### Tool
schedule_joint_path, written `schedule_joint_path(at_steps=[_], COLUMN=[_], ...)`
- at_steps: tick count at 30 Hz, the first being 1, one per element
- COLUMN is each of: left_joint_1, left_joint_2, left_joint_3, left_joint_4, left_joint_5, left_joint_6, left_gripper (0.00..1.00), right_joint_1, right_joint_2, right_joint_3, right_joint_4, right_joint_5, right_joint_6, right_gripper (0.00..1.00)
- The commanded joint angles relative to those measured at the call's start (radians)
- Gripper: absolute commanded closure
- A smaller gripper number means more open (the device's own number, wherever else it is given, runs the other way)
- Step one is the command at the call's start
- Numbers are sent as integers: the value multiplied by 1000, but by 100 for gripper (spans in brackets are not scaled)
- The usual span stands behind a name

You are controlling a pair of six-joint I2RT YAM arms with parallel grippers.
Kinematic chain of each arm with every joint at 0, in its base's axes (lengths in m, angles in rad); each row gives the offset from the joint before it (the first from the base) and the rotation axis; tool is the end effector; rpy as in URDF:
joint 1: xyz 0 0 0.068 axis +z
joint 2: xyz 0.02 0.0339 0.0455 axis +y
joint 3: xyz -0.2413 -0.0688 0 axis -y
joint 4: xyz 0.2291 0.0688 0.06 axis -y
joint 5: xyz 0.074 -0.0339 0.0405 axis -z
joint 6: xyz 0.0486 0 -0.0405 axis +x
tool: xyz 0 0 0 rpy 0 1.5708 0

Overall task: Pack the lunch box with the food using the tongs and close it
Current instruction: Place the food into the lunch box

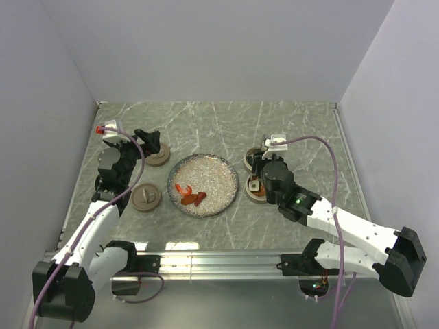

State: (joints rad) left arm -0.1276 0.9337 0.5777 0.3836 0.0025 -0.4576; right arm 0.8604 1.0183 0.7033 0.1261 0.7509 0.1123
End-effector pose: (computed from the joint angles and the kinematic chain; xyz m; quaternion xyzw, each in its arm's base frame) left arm 0.2327 -0.0300 0.2872 -0.1136 0.6880 -0.2076 0.6861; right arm 0.1799 0.1583 0.2844 -0.0444 0.7528 0.0273 0.6562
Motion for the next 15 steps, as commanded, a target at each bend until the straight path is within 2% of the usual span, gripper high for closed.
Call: schedule_joint_path(at_steps=[1,9,15], left_joint_1=[0,0,0], left_joint_2=[-9,-10,-10], left_joint_3=[2,4,2], left_joint_4=[46,46,47], left_joint_5=[1,1,1], left_joint_6=[-3,-6,-6], left_gripper=[0,1,0], right_joint_1=[-4,-3,46], right_joint_2=[-30,-70,-9], right_joint_3=[53,65,97], right_joint_4=[50,89,132], right_joint_5=[7,-93,-140], right_joint_6=[-19,-42,-54], right_gripper=[50,51,52])
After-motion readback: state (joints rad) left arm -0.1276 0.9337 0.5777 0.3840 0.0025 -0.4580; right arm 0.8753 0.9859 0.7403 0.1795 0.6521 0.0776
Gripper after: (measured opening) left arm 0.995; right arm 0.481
